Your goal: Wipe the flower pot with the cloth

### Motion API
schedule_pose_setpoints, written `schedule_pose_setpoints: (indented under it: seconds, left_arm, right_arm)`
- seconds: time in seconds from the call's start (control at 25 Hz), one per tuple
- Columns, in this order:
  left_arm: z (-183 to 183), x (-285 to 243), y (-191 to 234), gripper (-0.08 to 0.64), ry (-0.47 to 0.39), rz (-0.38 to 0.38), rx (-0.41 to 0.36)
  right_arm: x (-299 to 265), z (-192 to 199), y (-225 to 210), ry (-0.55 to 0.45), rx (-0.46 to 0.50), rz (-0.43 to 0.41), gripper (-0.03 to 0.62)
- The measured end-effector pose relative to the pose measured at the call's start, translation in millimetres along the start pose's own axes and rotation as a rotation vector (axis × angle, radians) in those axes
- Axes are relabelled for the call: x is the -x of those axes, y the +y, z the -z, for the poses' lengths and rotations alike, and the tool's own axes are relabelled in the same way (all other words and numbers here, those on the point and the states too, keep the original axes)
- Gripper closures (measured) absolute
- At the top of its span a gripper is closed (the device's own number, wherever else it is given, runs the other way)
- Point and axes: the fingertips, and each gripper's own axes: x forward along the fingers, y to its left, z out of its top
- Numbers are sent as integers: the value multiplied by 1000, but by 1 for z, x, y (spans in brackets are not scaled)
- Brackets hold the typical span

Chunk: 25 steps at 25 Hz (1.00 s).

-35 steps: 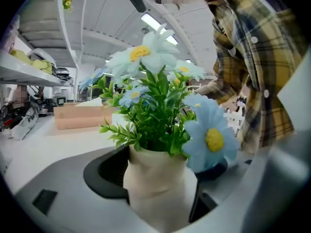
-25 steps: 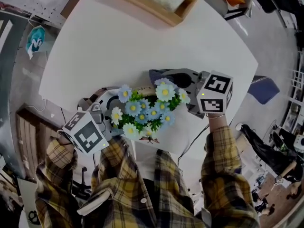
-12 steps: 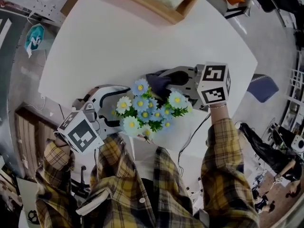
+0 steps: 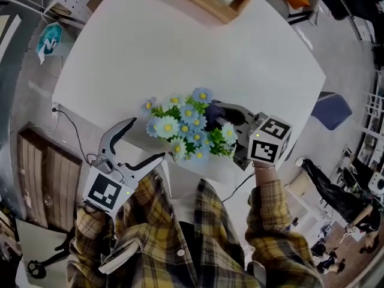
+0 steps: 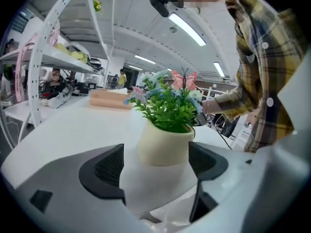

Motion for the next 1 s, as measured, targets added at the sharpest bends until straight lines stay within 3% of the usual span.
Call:
schedule_pose_setpoints:
  seconds: [0.16,0.32,0.44,0.56,0.72,1.0]
  left_arm:
    - [6,-6,-18,156,-16,-52,76]
    - [7,-9,-15,124,-36,-158,178]
    - [5,-10,-19,124,-41,-146,184]
    - [0,-14,-28,124,-44,-109,160]
    - [-4,-18,-21,118,-58,-157,180]
    - [-4,-23,-12,120,-37,-173,86]
  right_arm:
    - [7,12,3,-139,-126,142,568]
    - [11,23,10,-240,-193,229,568]
    - [14,26,11,-294,-238,280,568]
    - [7,31,19,-297,-252,264,568]
    - [0,38,28,-272,-239,226,568]
    - [-3,42,33,-243,-217,175,568]
